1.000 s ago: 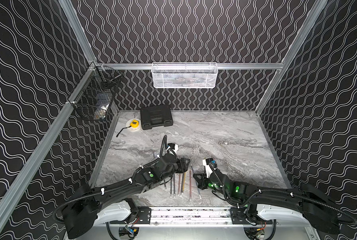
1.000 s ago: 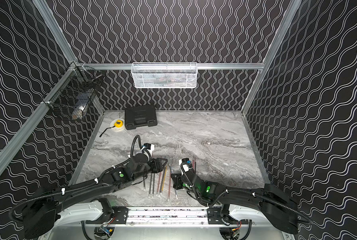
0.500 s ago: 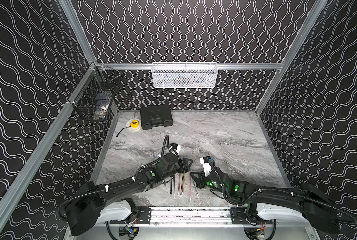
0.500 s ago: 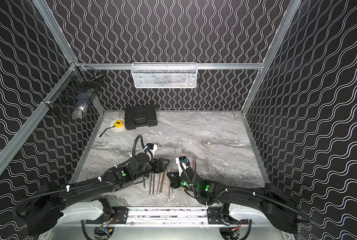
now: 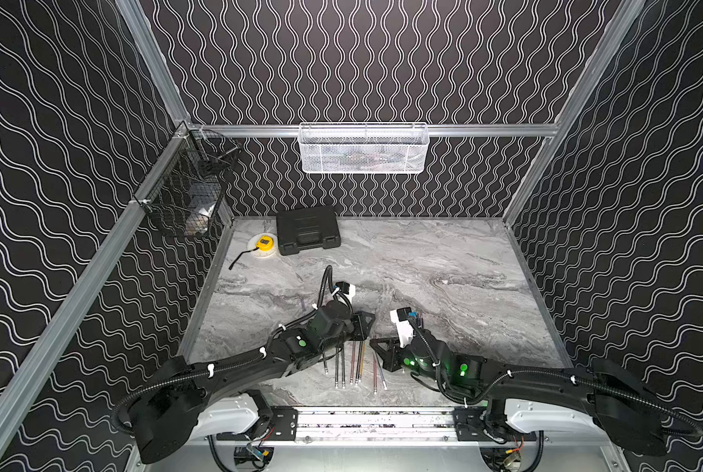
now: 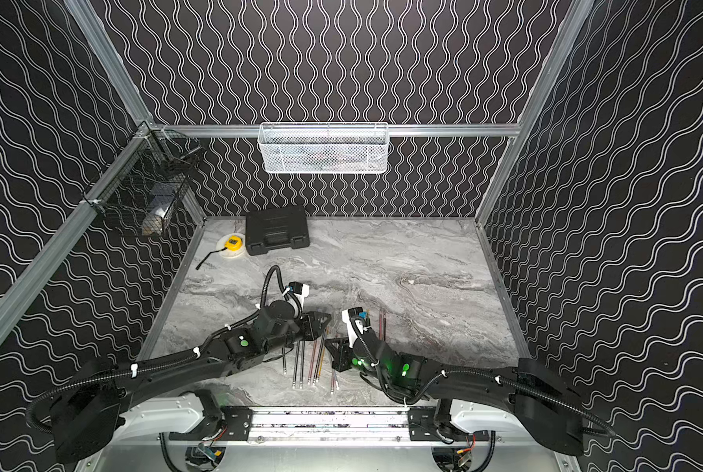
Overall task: Remove the protective cover of the pencils
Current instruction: Pick up the pencil from the center of the board, then remove the protective sleeve from the pencil.
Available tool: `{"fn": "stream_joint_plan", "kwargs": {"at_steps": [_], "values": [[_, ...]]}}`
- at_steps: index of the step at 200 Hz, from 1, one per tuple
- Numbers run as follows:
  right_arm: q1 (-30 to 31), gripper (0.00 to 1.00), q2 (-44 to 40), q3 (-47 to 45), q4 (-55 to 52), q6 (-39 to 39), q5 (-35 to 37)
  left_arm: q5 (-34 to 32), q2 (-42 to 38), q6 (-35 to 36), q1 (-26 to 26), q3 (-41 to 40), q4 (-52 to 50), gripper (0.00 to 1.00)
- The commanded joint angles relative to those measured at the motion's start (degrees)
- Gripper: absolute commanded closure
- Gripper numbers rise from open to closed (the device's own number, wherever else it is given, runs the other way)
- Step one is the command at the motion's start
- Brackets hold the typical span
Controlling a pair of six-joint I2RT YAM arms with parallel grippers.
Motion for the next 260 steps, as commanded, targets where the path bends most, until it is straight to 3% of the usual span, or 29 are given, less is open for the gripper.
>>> {"fn": "stream_joint_plan", "kwargs": {"at_steps": [1, 43, 96, 126, 165, 213, 260], "values": [[0.2, 1.0, 0.22, 0.67, 2.41, -0.41, -0.04, -0.35, -0.08, -0.91, 0.09, 0.19, 2.05, 0.69], [0.45, 1.0, 0.29, 0.61, 2.34, -0.26, 0.43, -0.69, -0.4, -1.03, 0.09, 0.1, 1.79, 0.8], [0.65, 1.0, 1.58, 1.12, 2.63, -0.04, 0.3, -1.07, -0.89, -1.26, 0.06, -0.07, 1.52, 0.85], [0.69, 0.76, 2.56, 1.79, 2.24, -0.02, 0.22, -1.14, -1.0, -1.46, 0.15, -0.1, 1.34, 0.85], [0.67, 0.66, 3.98, 3.12, 1.4, -0.32, 0.64, -1.22, -1.45, -1.72, 0.22, -0.07, 1.16, 0.85], [0.64, 0.67, 6.62, 5.71, -0.26, -1.88, 1.34, -0.83, -1.58, -1.63, 0.49, 0.19, 0.6, 0.85], [0.65, 0.91, 6.92, 6.29, -0.19, -2.22, 0.5, -0.88, -2.25, -1.44, 0.75, 0.2, 0.02, 0.86]]}}
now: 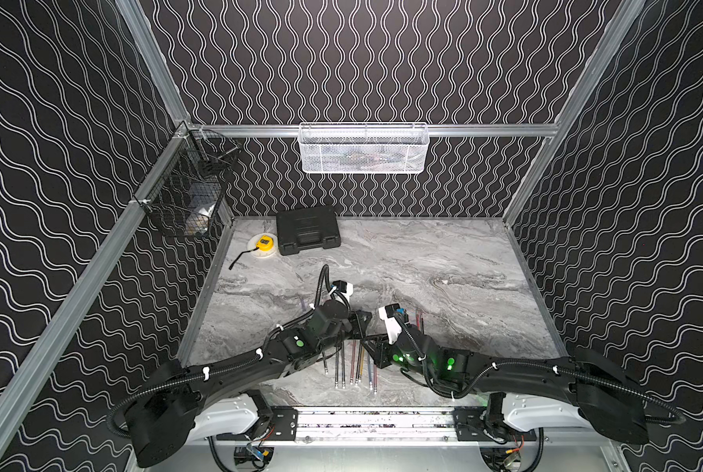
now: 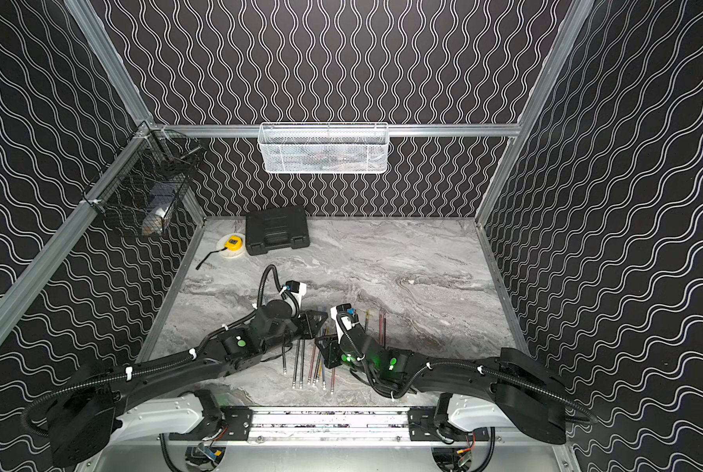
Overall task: Remove the protective cover of the pencils
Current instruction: Remove the protective sleeve from the pencil.
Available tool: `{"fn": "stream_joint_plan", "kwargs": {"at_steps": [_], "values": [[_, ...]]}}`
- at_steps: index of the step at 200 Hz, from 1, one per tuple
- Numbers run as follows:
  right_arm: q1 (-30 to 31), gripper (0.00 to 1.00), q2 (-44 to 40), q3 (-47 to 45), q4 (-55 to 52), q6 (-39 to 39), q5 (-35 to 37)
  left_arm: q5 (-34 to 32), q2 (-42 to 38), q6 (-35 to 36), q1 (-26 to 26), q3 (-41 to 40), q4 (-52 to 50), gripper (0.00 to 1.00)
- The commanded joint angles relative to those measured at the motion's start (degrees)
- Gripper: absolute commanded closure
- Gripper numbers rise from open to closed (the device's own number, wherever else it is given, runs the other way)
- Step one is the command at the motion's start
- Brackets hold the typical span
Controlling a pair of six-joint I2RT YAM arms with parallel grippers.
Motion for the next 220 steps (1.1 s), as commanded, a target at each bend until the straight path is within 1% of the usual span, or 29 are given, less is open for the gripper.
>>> {"fn": "stream_joint_plan", "kwargs": {"at_steps": [1, 22, 90, 135, 190, 220], "values": [[0.01, 0.92, 0.08, 0.47, 0.73, -0.56, -0.16, -0.44, -0.65, -0.37, 0.29, 0.26, 0.55, 0.86], [0.02, 1.0, 0.1, 0.19, 1.32, -0.69, -0.61, -0.56, -0.91, -0.65, 0.42, 0.06, 0.51, 0.86], [0.76, 1.0, 0.93, -0.53, 3.37, -0.46, -1.58, 0.13, -0.71, -1.58, 1.54, -0.76, 1.1, 0.87], [2.05, 1.0, 0.59, -0.97, 3.55, -0.33, -0.75, 0.04, -1.19, -1.53, 2.31, -0.76, 0.49, 0.87], [3.14, 1.0, 0.76, -1.41, 4.21, 0.04, -0.44, -1.6, -3.67, -2.1, 3.19, -0.78, -0.74, 0.87], [4.54, 1.0, 0.85, -1.07, 3.94, -0.13, 0.28, -4.04, -5.12, -1.73, 3.3, -0.33, -2.51, 0.87]]}}
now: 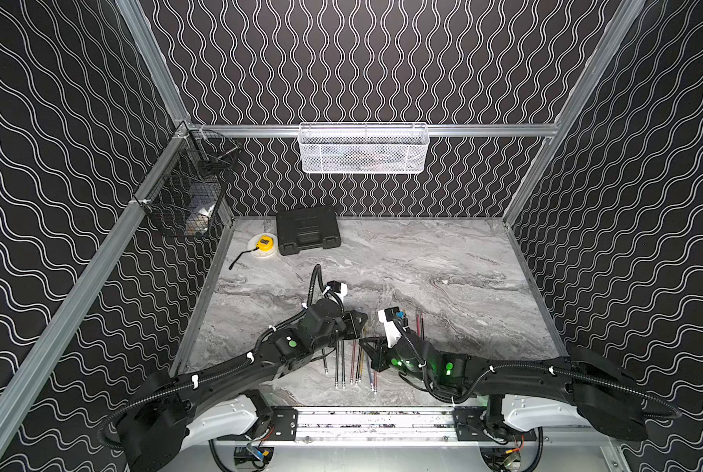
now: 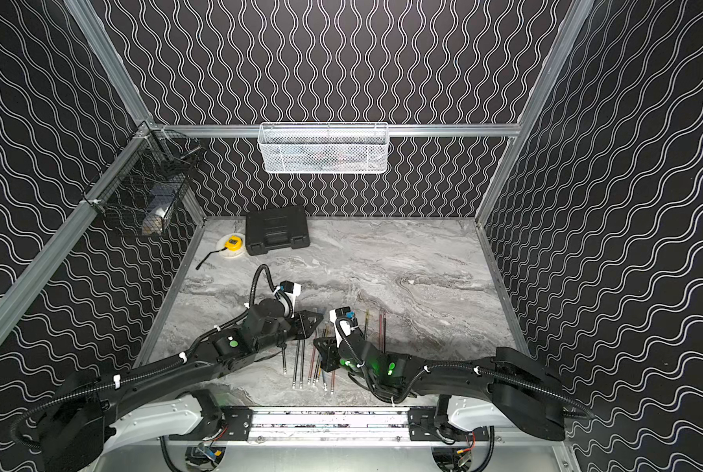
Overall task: Remove the protective cover of the pencils
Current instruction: Remove the protective sleeve from the pencil.
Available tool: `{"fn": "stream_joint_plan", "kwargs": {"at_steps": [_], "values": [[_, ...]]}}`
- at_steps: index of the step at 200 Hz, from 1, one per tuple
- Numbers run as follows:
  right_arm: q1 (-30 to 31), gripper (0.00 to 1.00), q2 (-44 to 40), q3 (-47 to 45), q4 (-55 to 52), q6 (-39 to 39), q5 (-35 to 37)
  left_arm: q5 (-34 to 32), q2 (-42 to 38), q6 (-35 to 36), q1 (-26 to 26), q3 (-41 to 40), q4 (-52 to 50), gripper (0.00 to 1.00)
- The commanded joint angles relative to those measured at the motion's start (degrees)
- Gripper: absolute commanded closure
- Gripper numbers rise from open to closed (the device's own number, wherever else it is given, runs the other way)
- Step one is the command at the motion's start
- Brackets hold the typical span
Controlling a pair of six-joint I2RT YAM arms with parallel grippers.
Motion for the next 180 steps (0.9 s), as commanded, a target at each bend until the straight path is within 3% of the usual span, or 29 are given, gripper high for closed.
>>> {"fn": "stream_joint_plan", "kwargs": {"at_steps": [1, 180], "values": [[1.36, 1.0, 0.11, 0.22, -0.01, -0.36, -3.34, -7.43, -1.07, -0.23, 0.66, 0.49, 1.35, 0.87], [5.28, 1.0, 1.21, 0.74, 0.94, -0.28, -1.3, -13.34, -3.13, -1.29, 3.57, 1.94, -0.59, 0.88]]}}
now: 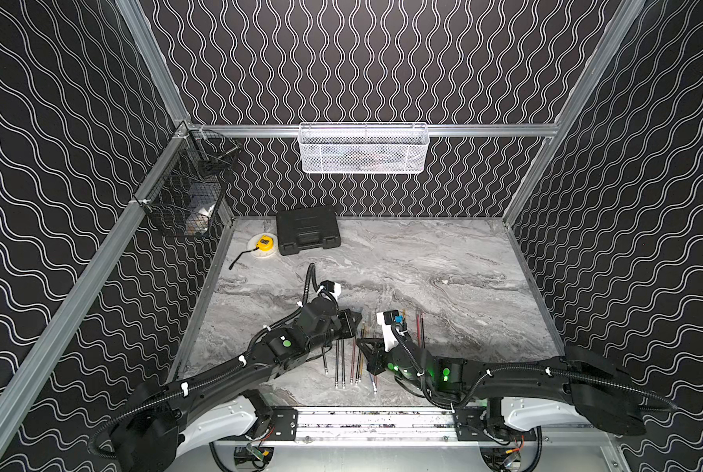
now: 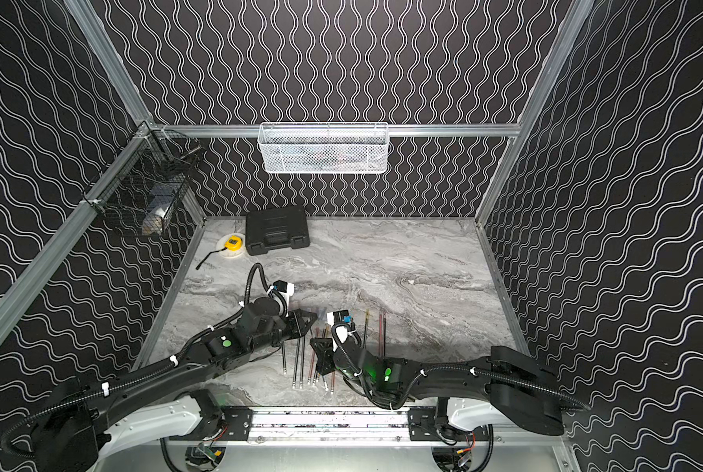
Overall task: Remove the protective cover of the pencils
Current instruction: Remove the protective sleeve from the pencil, then place the pencil at the center of the board.
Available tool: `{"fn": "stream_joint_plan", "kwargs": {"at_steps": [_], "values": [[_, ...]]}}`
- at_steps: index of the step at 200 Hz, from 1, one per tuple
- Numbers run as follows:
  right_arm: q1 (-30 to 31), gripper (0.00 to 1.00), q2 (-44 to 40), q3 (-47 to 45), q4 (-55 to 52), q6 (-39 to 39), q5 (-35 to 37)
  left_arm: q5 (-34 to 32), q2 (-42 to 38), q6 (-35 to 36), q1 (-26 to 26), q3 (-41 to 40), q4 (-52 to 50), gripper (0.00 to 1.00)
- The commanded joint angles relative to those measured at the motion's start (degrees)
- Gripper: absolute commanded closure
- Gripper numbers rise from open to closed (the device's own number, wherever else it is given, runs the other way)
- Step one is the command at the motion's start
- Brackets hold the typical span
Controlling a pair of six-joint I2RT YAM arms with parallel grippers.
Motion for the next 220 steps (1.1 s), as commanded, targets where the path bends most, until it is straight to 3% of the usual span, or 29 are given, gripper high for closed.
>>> {"fn": "stream_joint_plan", "kwargs": {"at_steps": [1, 106, 179, 220], "values": [[1.17, 1.0, 0.05, 0.09, -1.24, -0.43, -8.11, -12.53, -0.56, -0.07, 1.82, 1.0, 4.59, 0.88], [1.83, 1.0, -2.33, -0.23, -3.54, -0.27, -5.43, -11.08, -1.09, -0.19, 5.88, 3.2, 2.92, 0.89], [0.97, 1.0, -7.67, -3.39, -14.23, 8.39, 8.55, -10.35, 1.15, 1.75, 5.86, 3.53, 1.73, 0.89], [-4.55, 1.0, -7.25, -5.59, -18.2, 14.62, 7.36, -8.38, 3.08, 2.11, 5.77, 2.99, 2.93, 0.89]]}}
